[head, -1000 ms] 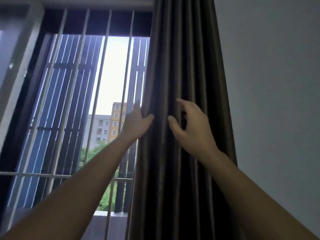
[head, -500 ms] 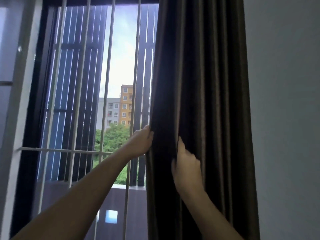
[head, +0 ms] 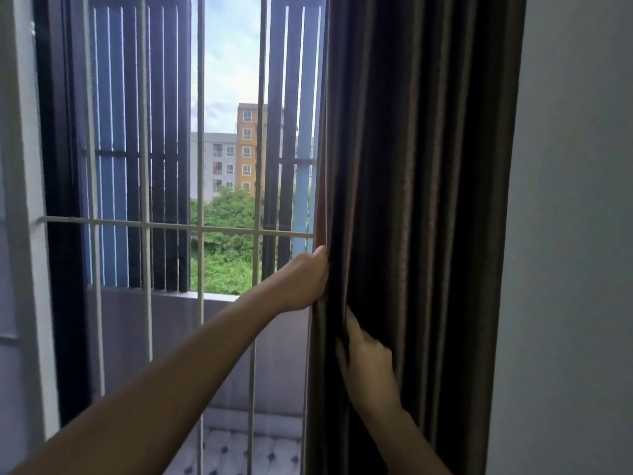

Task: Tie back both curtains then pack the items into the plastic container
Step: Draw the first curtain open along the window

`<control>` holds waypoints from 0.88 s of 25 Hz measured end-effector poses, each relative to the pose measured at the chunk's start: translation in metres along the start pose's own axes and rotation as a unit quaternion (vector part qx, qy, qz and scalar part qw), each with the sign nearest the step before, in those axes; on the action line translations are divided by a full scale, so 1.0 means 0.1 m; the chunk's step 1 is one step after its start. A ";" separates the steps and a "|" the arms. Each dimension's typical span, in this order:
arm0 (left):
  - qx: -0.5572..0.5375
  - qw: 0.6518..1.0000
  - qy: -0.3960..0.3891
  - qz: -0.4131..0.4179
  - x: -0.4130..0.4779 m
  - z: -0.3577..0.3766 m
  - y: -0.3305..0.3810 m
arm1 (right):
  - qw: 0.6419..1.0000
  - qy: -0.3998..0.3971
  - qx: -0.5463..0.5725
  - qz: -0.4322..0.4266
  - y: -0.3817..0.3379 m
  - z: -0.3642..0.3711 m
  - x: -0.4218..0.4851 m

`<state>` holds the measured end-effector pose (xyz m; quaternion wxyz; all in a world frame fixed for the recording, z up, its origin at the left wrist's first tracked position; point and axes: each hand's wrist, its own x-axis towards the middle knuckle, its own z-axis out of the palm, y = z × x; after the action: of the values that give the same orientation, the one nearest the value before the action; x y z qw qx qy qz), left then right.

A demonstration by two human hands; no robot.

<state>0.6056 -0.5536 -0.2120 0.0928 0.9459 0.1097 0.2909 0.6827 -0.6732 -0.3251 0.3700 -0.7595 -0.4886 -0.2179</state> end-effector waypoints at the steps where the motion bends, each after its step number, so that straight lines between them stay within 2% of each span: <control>1: 0.000 1.000 -0.010 -0.003 -0.02 -0.01 0.03 | 1.000 0.005 -0.001 -0.005 -0.03 0.00 -0.02; 7: -0.048 0.996 -0.032 -0.070 -0.08 -0.11 0.09 | 0.994 -0.023 0.108 -0.027 -0.24 0.03 -0.18; 12: -0.231 0.964 -0.081 -0.108 -0.20 -0.21 0.21 | 0.997 0.046 0.056 0.030 -0.32 0.24 -0.25; 13: -0.209 0.972 -0.061 -0.085 -0.22 -0.21 0.21 | 0.997 0.057 0.042 0.036 -0.33 0.29 -0.29; 15: -0.140 0.989 0.031 -0.045 -0.21 -0.18 0.16 | 0.997 0.069 0.031 0.018 -0.30 0.41 -0.40; 17: -0.201 0.976 0.061 -0.063 -0.21 -0.14 0.13 | 0.997 0.071 0.031 0.000 -0.25 0.52 -0.51; 19: -0.271 0.960 -0.004 -0.069 -0.21 -0.08 0.15 | 0.999 0.048 0.021 -0.002 -0.24 0.54 -0.64; 22: -0.240 0.968 -0.044 -0.056 -0.18 -0.04 0.19 | 0.999 0.028 0.033 -0.006 -0.25 0.35 -0.68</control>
<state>0.5921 -0.5757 -0.2136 0.3379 0.9002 0.0849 0.2613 0.6301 -0.6793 -0.3850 0.4070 -0.7377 -0.4896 -0.2246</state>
